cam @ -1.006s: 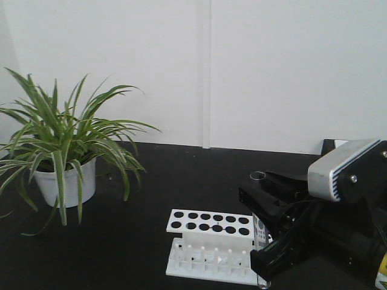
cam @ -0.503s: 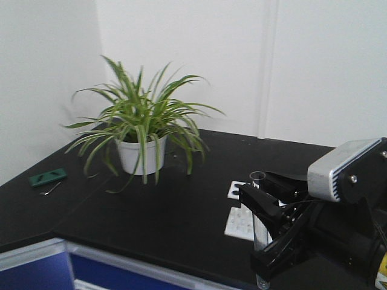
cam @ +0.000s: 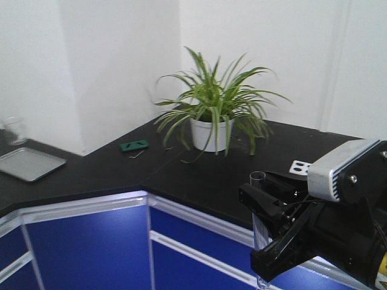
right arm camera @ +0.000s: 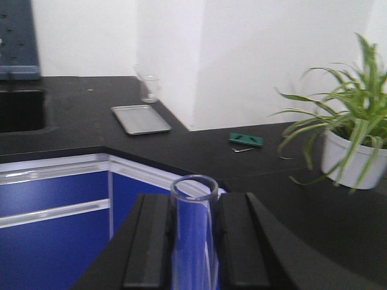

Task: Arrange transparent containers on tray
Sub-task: 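Drive the base to the counter with the yellow tray, holding both tubes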

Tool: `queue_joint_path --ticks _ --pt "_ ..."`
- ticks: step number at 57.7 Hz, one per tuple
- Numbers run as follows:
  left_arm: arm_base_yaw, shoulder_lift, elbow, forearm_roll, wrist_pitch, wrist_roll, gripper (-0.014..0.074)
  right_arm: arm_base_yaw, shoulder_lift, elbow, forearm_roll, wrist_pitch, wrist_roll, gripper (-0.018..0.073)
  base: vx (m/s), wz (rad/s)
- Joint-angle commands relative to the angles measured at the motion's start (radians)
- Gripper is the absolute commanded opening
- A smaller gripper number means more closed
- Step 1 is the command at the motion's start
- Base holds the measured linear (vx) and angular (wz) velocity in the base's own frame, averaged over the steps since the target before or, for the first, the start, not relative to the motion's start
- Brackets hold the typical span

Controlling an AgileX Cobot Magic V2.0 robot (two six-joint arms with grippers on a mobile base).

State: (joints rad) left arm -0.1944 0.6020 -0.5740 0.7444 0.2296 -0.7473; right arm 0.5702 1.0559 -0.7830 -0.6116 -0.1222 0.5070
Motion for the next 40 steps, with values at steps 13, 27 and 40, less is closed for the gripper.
queue_joint_path --ticks 13,27,40 --pt "-0.006 0.001 -0.025 0.005 -0.056 -0.009 -0.0003 -0.001 -0.020 -0.030 0.003 -0.069 -0.002 -0.0011 -0.30 0.39" --pt "-0.006 0.001 -0.025 0.005 -0.056 -0.009 -0.0003 -0.001 -0.020 -0.030 0.003 -0.069 -0.002 -0.0011 -0.31 0.48" --pt "-0.006 0.001 -0.025 0.005 -0.056 -0.009 -0.0003 -0.001 -0.020 -0.030 0.003 -0.069 -0.002 -0.0011 -0.29 0.53"
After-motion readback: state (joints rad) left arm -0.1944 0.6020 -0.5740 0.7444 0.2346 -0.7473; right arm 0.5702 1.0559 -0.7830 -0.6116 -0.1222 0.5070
